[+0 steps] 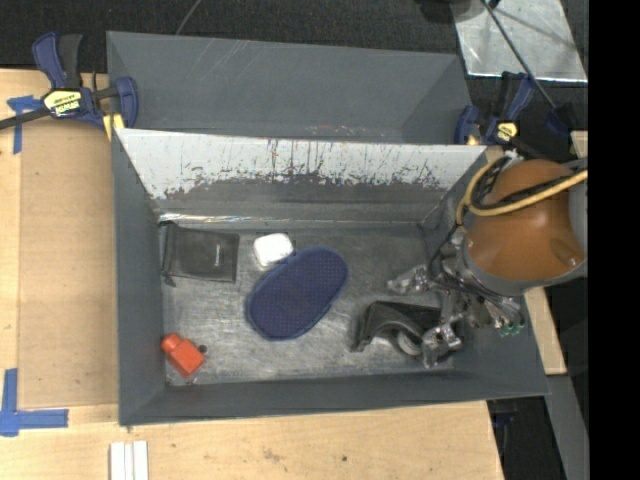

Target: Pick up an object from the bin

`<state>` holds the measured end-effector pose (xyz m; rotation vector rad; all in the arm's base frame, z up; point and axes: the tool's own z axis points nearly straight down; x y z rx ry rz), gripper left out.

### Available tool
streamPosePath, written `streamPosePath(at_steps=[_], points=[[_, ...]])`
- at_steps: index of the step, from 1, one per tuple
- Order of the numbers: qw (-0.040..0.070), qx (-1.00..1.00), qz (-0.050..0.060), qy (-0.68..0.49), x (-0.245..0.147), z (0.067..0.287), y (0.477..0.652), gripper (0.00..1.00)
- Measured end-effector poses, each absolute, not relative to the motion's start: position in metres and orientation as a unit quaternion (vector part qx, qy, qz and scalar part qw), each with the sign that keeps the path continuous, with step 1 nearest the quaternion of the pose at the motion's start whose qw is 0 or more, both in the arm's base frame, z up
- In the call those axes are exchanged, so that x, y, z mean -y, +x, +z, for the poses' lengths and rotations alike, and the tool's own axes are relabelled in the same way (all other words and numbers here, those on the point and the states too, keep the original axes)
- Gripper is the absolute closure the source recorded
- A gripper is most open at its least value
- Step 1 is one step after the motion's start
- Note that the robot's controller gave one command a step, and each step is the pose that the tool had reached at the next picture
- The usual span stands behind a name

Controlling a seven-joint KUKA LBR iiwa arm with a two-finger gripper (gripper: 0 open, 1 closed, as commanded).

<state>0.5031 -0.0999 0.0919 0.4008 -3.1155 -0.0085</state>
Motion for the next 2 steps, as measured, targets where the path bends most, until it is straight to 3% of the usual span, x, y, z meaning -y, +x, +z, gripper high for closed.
streamPosePath(at_steps=[1, 2], points=[[0.005, 0.992, -0.002, 0.128, 0.102, 0.091, 0.501, 1.00], [-0.002, 0.987, 0.001, 0.158, 0.105, 0.222, 0.498, 1.00]])
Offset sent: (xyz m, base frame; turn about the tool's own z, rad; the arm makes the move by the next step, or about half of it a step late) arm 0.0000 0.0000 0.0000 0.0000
